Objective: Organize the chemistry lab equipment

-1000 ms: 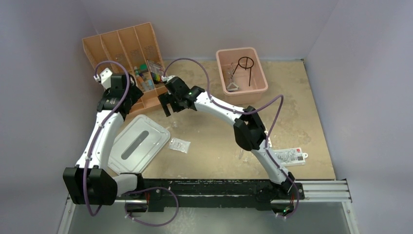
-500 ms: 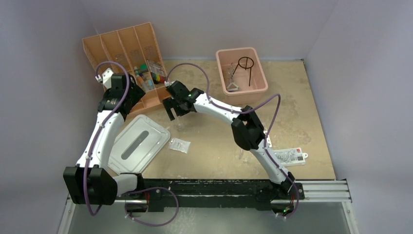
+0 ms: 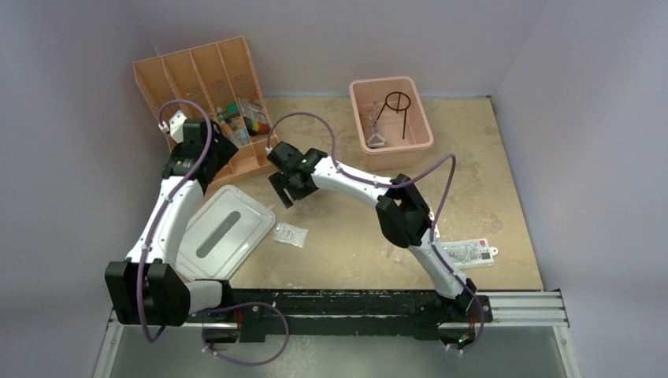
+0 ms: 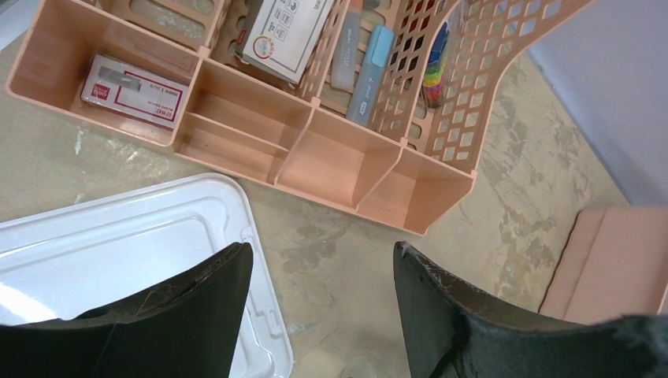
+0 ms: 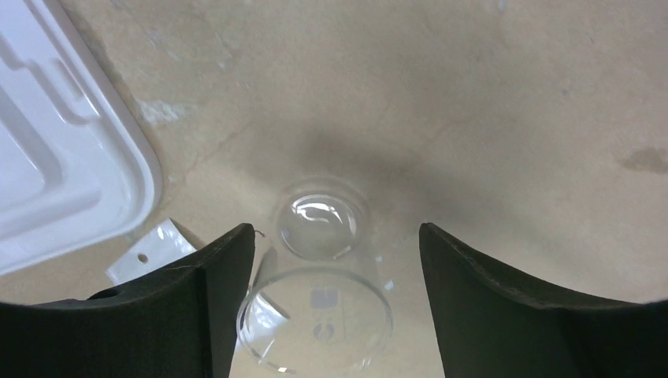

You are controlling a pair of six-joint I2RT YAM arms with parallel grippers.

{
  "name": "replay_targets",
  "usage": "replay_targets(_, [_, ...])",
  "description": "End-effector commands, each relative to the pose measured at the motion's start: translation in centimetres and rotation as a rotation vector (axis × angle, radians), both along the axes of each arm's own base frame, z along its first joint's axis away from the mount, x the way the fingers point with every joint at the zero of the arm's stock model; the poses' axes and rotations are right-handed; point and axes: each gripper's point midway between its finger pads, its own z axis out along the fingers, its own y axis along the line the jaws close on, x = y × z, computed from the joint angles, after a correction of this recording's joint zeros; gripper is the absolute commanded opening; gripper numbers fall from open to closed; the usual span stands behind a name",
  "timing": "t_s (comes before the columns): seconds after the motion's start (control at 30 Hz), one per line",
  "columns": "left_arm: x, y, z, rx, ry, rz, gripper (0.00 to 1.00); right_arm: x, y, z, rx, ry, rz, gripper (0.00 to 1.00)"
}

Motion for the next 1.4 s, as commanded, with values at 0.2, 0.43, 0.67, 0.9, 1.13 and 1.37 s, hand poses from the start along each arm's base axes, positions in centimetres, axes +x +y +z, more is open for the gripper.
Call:
replay_targets(0.2, [1.1,-0.2,0.1,-0.03,-0.049,0.003,0.65,-0.9,-2.0,4.8,0.015,-0.039,-0.019,0.71])
replay_targets(0.43, [1.0,-0.2,-0.1,-0.03,-0.042,0.004,0.64,-1.6,-2.4,4.3,-0.005,-0.005,-0.013,0.74])
replay_targets(0.67, [0.9,-0.2,-0.4,-0.031,-0.032,0.004,0.64,-2.0,-2.5,3.9,-0.013,0.016,-0.01,0.68])
replay_targets(0.9, [0.8,-0.3,-0.4,-0.036,-0.035,0.002,0.64,-2.3,-2.7,4.3,-0.004,0.027,-0.018,0.51])
replay_targets(1.13, [1.2,-1.0,0.7,-0.047,-0.072,-0.041,0.64,0.0,-3.2,10.6,0.086,-0.111,-0.023,0.5])
replay_targets(1.37, [2.4,-3.3,2.3,-0.104,-0.154,-0.167,0.63,4.2,-8.0,19.3,0.223,-0.238,-0.108,0.49])
